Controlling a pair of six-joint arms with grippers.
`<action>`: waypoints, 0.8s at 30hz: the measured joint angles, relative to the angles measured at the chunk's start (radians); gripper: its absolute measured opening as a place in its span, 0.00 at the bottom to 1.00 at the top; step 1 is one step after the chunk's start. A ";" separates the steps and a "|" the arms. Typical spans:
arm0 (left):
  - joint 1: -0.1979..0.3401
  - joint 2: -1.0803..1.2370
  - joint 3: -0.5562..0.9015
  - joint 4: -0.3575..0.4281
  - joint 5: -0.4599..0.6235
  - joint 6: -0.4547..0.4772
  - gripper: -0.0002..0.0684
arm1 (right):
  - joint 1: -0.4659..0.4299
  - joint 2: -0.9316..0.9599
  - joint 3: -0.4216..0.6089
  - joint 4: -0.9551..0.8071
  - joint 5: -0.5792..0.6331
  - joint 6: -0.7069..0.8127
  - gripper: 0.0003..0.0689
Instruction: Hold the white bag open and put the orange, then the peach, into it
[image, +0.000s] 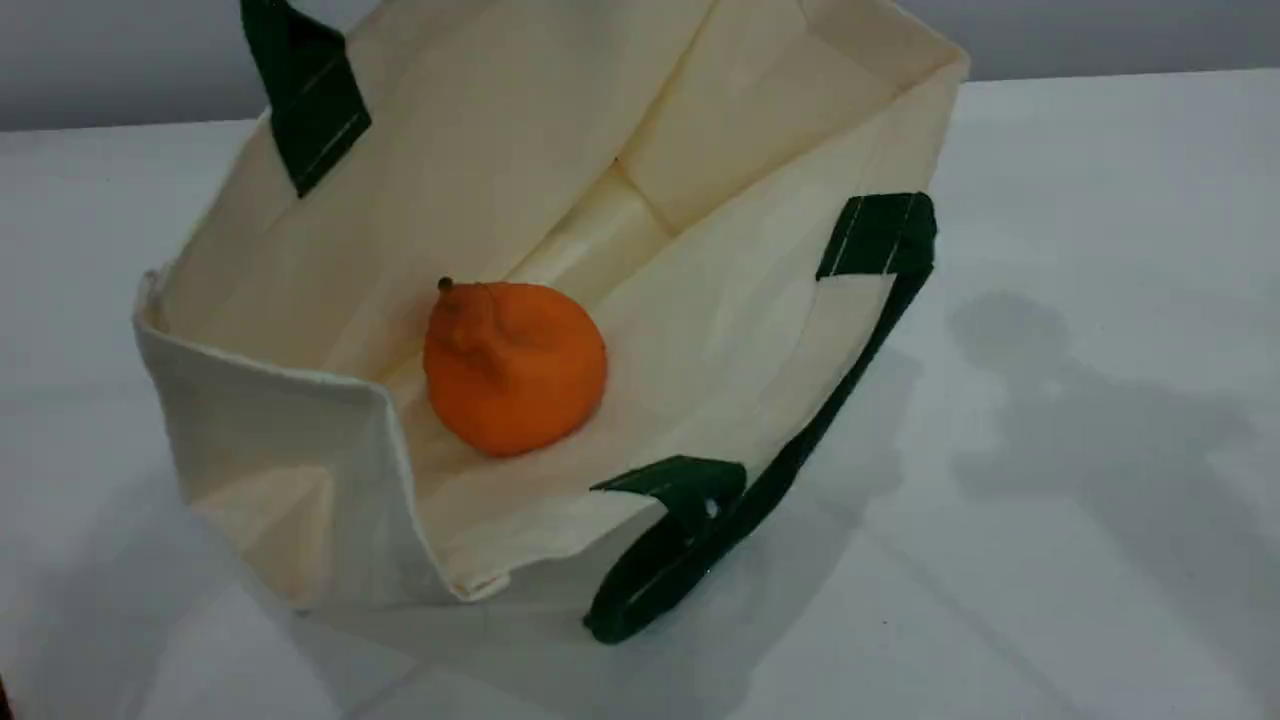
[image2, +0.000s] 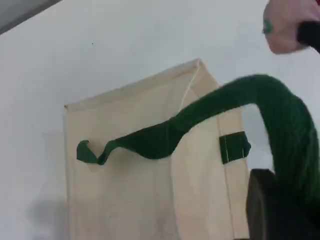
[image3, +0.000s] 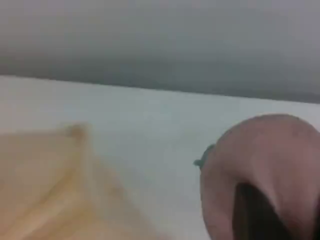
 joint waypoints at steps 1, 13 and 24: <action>0.000 0.000 0.000 0.000 0.000 0.000 0.11 | 0.000 -0.011 0.012 0.000 0.049 0.000 0.21; 0.000 0.000 0.000 -0.007 0.000 0.000 0.11 | 0.000 0.024 0.078 -0.071 0.537 0.000 0.21; 0.000 0.010 0.000 -0.059 -0.002 0.001 0.11 | 0.002 0.213 0.042 0.007 0.656 0.000 0.21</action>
